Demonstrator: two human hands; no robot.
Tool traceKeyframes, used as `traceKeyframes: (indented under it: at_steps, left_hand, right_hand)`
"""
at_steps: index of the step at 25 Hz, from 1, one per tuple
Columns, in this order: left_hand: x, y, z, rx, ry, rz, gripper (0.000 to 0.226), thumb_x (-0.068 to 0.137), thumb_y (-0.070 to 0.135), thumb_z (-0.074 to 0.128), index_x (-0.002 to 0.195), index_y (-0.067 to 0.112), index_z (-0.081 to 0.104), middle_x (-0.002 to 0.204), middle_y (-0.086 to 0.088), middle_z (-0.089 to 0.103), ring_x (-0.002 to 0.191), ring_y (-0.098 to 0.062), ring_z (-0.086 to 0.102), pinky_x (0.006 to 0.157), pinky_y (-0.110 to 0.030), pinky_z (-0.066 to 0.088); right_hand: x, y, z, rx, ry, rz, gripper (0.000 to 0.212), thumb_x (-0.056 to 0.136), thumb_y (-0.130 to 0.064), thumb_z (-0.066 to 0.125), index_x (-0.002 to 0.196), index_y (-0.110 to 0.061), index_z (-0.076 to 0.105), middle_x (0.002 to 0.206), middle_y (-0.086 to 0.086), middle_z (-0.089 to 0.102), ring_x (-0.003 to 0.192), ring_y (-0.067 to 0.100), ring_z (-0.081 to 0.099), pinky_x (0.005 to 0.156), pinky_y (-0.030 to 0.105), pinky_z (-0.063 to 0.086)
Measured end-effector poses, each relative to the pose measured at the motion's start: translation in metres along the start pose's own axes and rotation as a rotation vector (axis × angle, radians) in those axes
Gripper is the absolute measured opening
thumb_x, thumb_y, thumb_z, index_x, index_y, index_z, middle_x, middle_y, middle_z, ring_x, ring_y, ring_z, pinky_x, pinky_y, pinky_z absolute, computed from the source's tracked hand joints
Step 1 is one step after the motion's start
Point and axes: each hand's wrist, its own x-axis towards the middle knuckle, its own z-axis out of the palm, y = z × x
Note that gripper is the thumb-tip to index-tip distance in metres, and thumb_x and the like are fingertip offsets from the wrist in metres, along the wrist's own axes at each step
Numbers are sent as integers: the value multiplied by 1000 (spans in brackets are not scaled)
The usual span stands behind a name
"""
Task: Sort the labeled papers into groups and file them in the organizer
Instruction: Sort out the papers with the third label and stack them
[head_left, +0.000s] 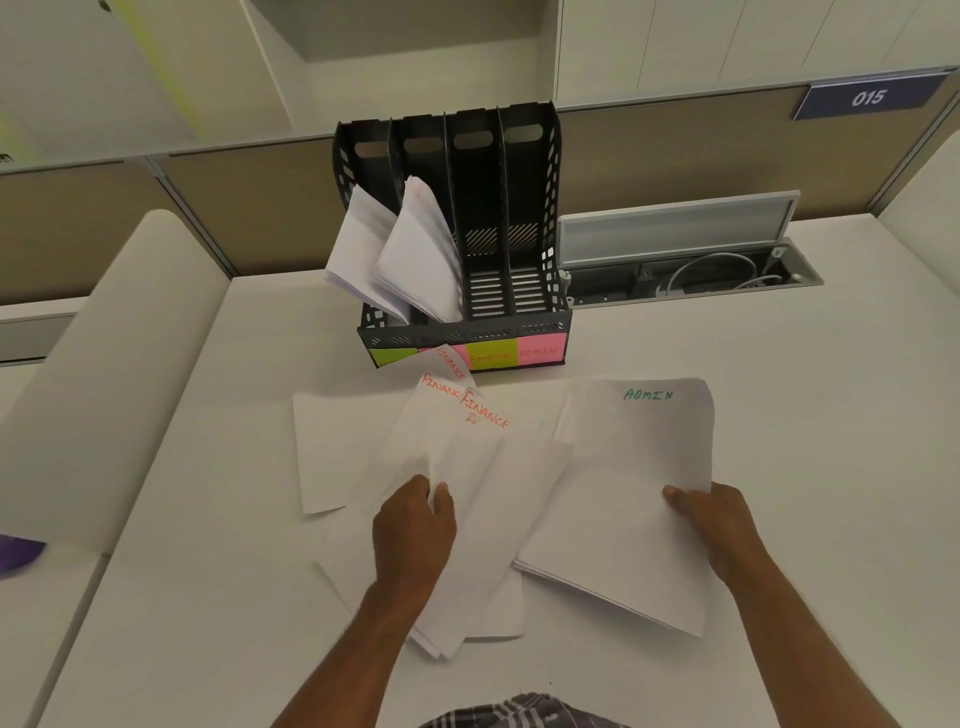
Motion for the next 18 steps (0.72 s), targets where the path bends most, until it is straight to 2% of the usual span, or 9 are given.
traceKeyframes:
  at_steps: [3,5,7,8,9,11,12,15,18]
  left_hand:
    - [2,-10,-1,23,-74,86,39,90,24,63,60,17,38,52,3,41,47,-16,39,50,-32,37]
    - [-5,-11,6,-81,-312,111,39,89,33,63,60,20,40,54,5,45,50,-11,42,54,-31,40]
    - [-15,-6,12,-210,-620,38,34,86,50,62,66,22,56,64,9,62,59,-3,56,64,-27,48]
    - [-17,-5,13,-266,-672,23,31,85,53,63,72,25,64,72,11,69,68,-1,62,71,-25,52]
    - [-14,-6,15,-321,-608,34,24,86,49,66,78,26,69,80,9,73,76,-4,66,76,-27,54]
    - [6,-19,18,-276,-260,75,12,88,25,72,96,15,73,99,-5,74,94,-20,68,88,-37,53]
    - [22,-27,16,-147,-139,58,24,88,18,72,109,6,70,111,-14,70,107,-31,65,95,-42,49]
    - [70,-50,3,210,-200,-189,61,91,32,66,142,4,46,140,-20,52,133,-40,45,105,-51,42]
    - [90,-60,2,218,-324,-232,70,91,32,67,148,7,36,144,-20,50,134,-39,44,107,-49,41]
  right_hand:
    - [1,-2,1,-2,-13,-2,26,86,-10,71,108,5,68,87,16,71,75,31,66,65,31,50]
    - [0,-2,5,-2,-52,6,28,87,-10,72,110,5,67,94,19,70,81,34,67,70,35,51]
    - [-3,-1,10,0,-92,13,31,87,-11,73,112,7,66,98,21,70,87,37,67,74,38,52]
    - [-5,0,11,-2,-108,13,33,87,-12,74,113,7,66,100,22,71,89,38,67,76,40,53]
    - [-6,1,12,-7,-121,12,33,86,-13,74,112,7,67,100,22,71,90,39,68,78,42,54]
    - [-9,4,11,-21,-135,13,32,85,-14,76,110,4,69,98,19,74,89,37,70,78,43,56]
    - [-10,6,10,-29,-140,12,32,84,-15,77,110,3,70,97,18,74,88,36,71,77,41,56]
    - [-10,11,8,-57,-143,10,34,84,-16,77,111,3,70,96,16,75,86,34,71,72,37,55]
    - [-6,12,9,-69,-113,21,35,84,-14,76,113,5,69,97,18,74,86,35,70,74,38,55]
